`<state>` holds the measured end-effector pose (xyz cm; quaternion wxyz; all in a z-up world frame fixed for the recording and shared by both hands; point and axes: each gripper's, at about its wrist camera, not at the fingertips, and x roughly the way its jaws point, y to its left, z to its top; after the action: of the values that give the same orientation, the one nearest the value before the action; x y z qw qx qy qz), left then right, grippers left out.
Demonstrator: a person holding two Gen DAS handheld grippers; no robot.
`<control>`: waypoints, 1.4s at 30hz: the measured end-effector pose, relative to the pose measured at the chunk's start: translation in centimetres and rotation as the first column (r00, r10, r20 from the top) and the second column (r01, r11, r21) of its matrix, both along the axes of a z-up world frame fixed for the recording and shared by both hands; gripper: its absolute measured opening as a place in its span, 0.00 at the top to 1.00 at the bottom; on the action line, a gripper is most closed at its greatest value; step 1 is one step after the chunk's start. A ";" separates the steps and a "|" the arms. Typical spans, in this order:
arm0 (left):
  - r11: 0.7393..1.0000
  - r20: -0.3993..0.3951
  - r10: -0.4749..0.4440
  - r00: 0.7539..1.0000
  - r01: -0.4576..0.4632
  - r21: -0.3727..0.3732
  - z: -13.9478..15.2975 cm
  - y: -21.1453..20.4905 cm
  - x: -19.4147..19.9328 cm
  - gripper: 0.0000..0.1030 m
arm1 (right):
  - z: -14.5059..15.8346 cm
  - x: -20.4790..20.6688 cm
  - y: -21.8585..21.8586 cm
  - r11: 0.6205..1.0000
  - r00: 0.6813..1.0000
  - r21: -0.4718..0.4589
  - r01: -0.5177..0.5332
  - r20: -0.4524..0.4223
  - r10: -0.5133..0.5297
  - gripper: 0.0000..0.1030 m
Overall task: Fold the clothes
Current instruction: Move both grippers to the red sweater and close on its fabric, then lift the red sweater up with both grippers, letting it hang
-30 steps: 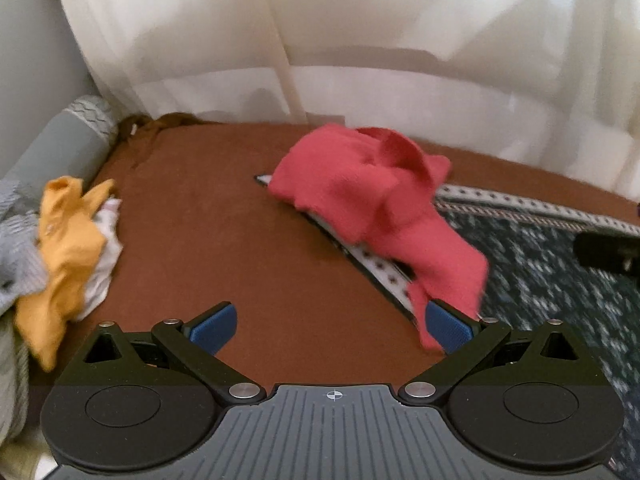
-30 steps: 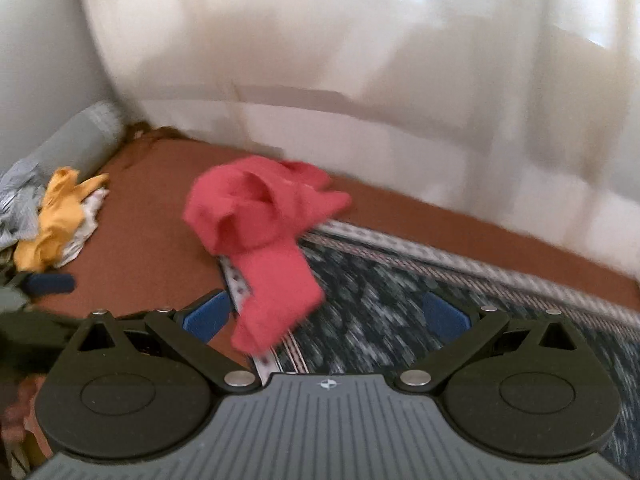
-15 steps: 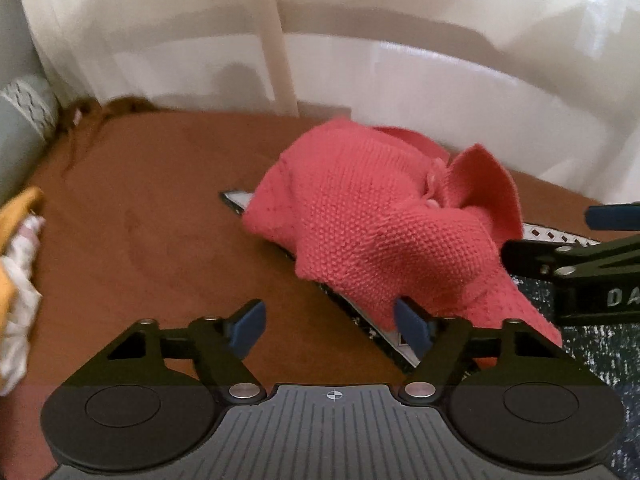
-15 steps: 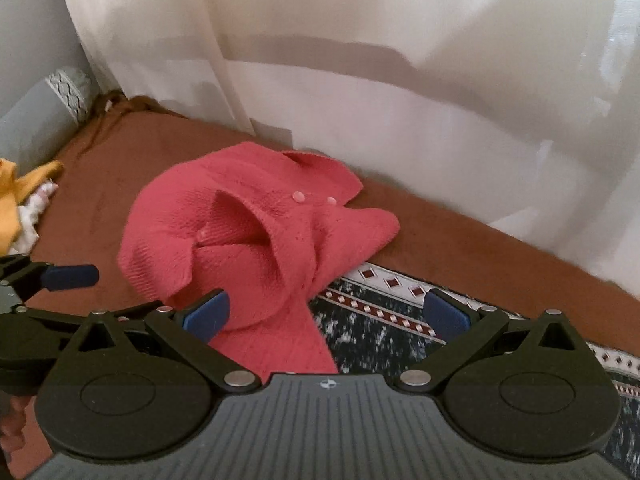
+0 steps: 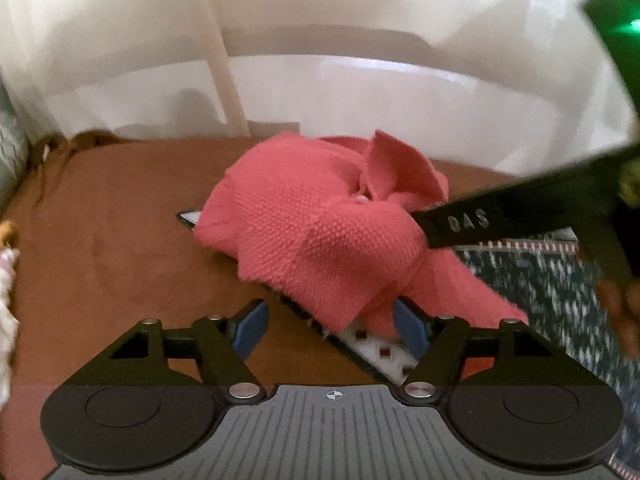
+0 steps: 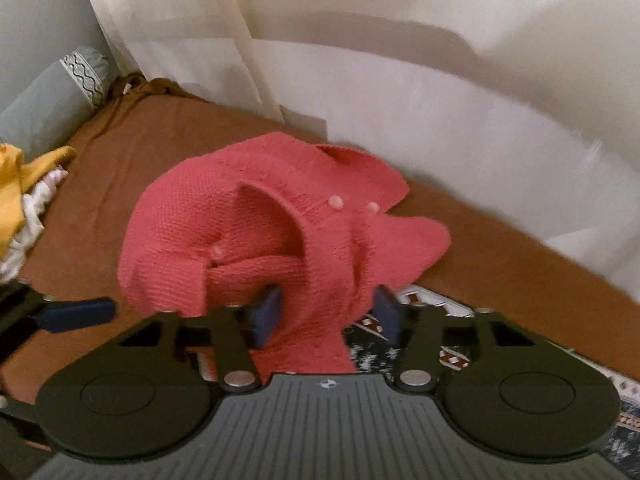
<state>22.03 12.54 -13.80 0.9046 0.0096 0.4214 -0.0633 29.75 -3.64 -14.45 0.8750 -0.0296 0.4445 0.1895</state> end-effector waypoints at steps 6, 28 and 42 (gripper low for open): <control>0.995 -0.010 0.093 0.996 -0.093 -0.048 -0.3 1.0 1.1 0.23 | 1.1 -0.8 0.0 0.997 1.000 0.072 -0.017 -0.009 0.018 0.95; 0.937 -0.053 0.291 0.955 -0.295 -0.188 -1.7 4.5 2.8 0.44 | 1.4 -2.3 -0.2 0.995 0.999 0.104 -0.011 0.039 0.007 0.52; 0.960 0.033 0.245 0.969 -0.238 -0.146 2.7 6.1 0.5 0.97 | 2.5 -3.7 -1.5 0.959 0.998 0.277 0.065 0.002 -0.068 0.91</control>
<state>22.57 18.61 -11.07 0.9144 -0.1043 0.3908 0.0183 26.08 -5.11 -11.96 0.8789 0.1068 0.4095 0.2203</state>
